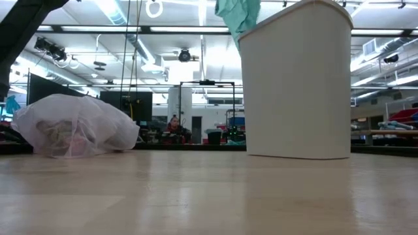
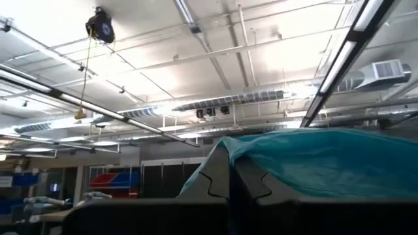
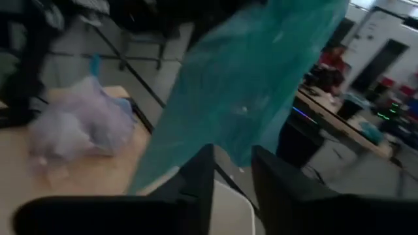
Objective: Place trash/remove bag and relplace
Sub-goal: Put the blue trash bag into the white trash bin
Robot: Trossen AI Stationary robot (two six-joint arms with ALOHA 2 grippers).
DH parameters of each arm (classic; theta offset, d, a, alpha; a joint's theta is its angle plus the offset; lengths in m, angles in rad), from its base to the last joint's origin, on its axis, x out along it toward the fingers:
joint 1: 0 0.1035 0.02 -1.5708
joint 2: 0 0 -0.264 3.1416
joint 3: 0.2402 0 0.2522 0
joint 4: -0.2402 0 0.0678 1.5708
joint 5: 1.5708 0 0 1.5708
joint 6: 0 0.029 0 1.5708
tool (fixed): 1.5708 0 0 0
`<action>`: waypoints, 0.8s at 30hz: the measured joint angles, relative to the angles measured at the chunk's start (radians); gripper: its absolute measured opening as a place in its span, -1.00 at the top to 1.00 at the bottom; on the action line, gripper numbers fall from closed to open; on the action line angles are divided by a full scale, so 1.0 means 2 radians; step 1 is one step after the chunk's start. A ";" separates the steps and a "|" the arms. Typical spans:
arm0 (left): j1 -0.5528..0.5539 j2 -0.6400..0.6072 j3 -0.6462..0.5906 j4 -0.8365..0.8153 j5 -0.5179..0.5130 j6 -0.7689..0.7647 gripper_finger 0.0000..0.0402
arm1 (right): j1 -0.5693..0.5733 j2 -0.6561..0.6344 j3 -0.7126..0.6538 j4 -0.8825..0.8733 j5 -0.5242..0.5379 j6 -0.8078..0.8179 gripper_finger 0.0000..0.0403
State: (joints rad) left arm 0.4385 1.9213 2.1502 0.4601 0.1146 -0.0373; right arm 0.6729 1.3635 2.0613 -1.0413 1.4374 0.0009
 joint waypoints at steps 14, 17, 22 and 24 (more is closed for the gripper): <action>-0.001 0.000 0.000 0.007 0.067 -0.091 0.99 | -0.126 0.009 -0.124 0.111 -0.149 0.097 -0.04; 0.000 0.000 0.000 0.019 0.099 -0.132 0.99 | -0.144 0.009 -0.136 0.176 -0.186 0.065 -0.04; 0.000 0.000 0.000 0.038 0.146 -0.181 0.99 | -0.163 0.012 -0.138 0.239 -0.220 0.030 -0.04; 0.000 0.000 0.000 0.038 0.149 -0.198 0.99 | -0.167 0.015 -0.138 0.251 -0.230 0.021 -0.05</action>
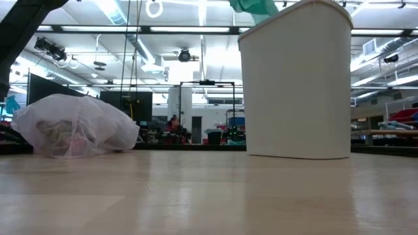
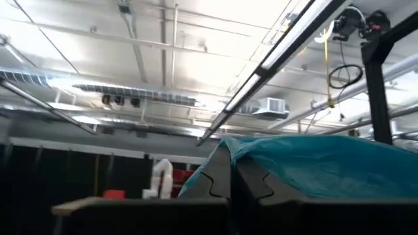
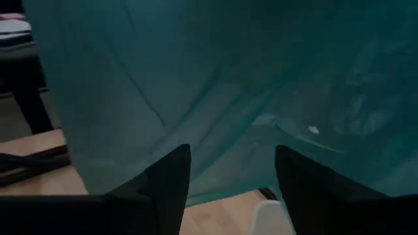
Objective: Place trash/remove bag and relplace
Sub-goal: Put the blue trash bag into the white trash bin
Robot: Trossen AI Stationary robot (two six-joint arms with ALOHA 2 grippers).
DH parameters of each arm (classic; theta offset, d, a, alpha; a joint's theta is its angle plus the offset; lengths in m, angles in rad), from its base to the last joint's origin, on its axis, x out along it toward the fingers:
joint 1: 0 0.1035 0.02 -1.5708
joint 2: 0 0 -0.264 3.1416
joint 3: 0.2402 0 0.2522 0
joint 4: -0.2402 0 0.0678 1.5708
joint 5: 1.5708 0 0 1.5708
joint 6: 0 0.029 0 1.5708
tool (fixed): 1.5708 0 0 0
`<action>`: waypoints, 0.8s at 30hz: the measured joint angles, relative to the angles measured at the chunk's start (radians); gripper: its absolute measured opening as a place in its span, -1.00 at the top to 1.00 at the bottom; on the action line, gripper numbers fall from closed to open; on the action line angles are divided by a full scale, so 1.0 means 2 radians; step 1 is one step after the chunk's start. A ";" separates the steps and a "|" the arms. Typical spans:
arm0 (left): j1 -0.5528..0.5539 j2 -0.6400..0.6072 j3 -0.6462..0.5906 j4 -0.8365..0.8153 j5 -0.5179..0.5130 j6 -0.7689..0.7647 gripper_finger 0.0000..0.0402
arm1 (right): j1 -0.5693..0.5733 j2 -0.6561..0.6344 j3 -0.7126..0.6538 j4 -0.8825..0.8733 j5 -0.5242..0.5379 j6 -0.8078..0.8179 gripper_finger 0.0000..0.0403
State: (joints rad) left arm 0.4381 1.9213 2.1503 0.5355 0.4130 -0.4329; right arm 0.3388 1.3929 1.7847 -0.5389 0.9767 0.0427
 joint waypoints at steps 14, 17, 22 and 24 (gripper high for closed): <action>0.009 -0.002 0.000 0.050 0.041 -0.081 0.98 | 0.033 -0.048 0.000 -0.051 0.182 -0.102 -0.05; 0.010 -0.002 0.000 0.054 0.017 -0.096 0.98 | 0.032 -0.072 0.001 -0.084 0.161 -0.053 -0.04; 0.008 -0.002 0.000 0.082 0.019 -0.119 0.98 | 0.007 -0.085 0.001 -0.134 0.077 0.000 -0.05; 0.006 -0.002 0.000 0.096 0.015 -0.127 0.98 | -0.005 -0.084 0.001 -0.142 0.057 0.003 -0.06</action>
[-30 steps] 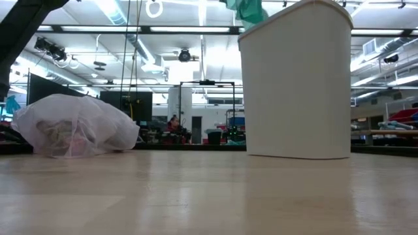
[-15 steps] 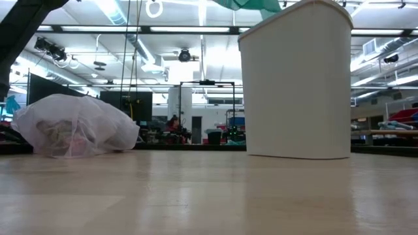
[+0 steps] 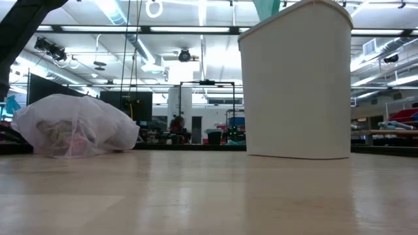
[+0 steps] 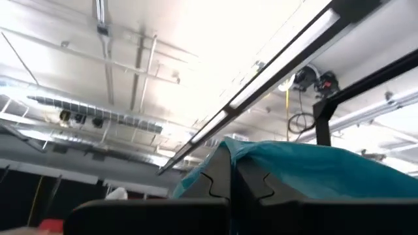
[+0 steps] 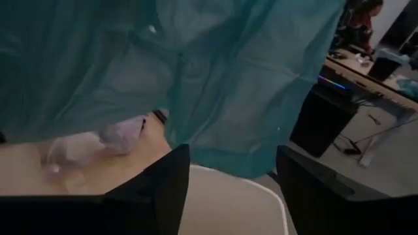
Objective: Place trash/remove bag and relplace
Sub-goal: Put the blue trash bag into the white trash bin
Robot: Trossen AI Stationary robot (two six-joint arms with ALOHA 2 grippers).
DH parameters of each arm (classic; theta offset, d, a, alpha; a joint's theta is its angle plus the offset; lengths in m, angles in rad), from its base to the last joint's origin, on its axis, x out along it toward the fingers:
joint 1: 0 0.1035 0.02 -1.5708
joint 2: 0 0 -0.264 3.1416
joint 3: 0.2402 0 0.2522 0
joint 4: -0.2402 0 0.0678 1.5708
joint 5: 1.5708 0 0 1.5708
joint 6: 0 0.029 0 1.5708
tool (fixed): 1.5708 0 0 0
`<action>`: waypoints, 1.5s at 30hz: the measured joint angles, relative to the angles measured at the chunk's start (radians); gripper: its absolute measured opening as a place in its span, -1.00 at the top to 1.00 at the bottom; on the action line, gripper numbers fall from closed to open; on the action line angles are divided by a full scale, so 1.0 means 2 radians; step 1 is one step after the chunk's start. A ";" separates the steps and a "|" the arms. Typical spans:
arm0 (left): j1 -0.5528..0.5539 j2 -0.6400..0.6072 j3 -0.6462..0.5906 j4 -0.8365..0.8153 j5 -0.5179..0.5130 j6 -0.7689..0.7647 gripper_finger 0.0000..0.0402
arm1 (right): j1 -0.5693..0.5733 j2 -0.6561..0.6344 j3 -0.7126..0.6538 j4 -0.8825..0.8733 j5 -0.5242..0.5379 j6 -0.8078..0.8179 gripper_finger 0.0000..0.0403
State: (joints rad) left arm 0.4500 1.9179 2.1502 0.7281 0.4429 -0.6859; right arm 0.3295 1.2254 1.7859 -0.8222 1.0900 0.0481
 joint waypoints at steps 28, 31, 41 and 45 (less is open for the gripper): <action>-0.029 0.024 0.002 0.020 -0.264 -0.233 0.99 | -0.007 -0.092 0.000 -0.040 -0.070 0.031 0.00; -0.043 0.061 0.046 0.038 -0.268 -0.258 0.99 | -0.002 -0.098 0.000 -0.042 -0.071 0.029 0.00; -0.060 0.117 0.101 -0.003 -0.235 -0.302 0.99 | 0.012 -0.093 0.000 -0.094 -0.071 0.027 0.00; -0.062 0.111 0.104 0.021 -0.199 -0.301 0.99 | 0.012 -0.096 0.000 -0.088 -0.090 0.027 0.01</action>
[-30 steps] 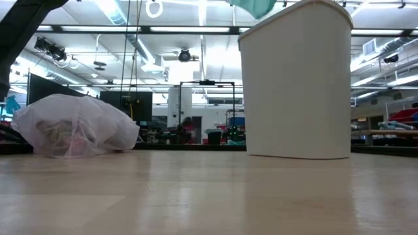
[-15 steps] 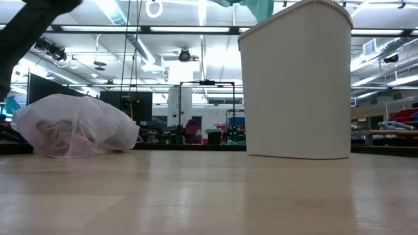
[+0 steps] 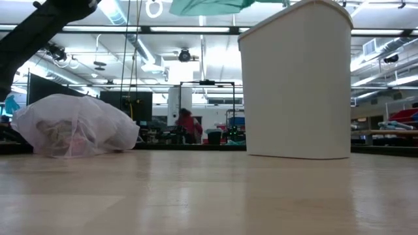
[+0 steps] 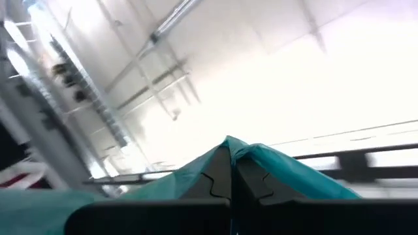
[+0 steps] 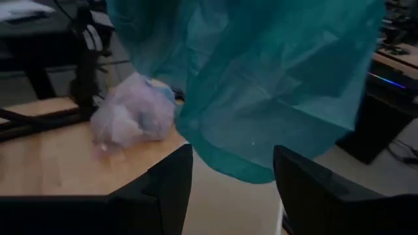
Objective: Place trash/remove bag and relplace
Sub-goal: Put the blue trash bag into the white trash bin
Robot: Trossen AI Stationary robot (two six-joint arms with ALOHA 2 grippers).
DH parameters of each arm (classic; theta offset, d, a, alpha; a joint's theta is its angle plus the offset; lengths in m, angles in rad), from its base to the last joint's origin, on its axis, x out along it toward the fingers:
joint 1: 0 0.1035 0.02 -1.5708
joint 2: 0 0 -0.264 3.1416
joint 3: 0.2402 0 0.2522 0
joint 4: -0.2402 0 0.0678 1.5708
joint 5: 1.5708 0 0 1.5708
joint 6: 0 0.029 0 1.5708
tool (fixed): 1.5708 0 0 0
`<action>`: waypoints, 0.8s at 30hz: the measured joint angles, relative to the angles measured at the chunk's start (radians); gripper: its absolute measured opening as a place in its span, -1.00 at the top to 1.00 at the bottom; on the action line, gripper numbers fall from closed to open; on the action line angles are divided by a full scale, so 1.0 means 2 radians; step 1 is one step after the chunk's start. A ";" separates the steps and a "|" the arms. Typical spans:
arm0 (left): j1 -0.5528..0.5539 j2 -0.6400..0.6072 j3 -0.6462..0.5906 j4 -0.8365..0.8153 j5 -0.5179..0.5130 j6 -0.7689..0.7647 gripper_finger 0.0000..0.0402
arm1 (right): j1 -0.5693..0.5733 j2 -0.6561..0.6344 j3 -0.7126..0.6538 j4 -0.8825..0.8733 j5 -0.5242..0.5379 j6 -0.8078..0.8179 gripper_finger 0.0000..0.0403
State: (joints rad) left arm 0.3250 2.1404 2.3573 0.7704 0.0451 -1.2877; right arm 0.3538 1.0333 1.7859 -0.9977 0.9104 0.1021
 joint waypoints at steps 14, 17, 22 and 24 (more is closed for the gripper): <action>-0.015 -0.023 0.000 0.090 0.005 -0.008 0.98 | -0.047 0.084 0.001 0.065 0.089 -0.132 -0.17; -0.017 -0.027 0.000 0.090 0.004 0.005 0.98 | -0.058 0.089 0.001 0.099 0.055 -0.136 -0.24; -0.018 -0.027 0.000 0.090 0.005 0.012 0.98 | -0.066 0.100 0.000 0.108 0.014 -0.139 -0.35; -0.019 -0.027 0.000 0.090 0.006 0.012 0.98 | -0.067 0.106 0.000 0.112 0.011 -0.137 -0.39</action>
State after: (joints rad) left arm 0.2865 2.0857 2.3566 0.9512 0.0574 -1.2646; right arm 0.2188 1.2461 1.7862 -0.7731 0.9318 -0.1722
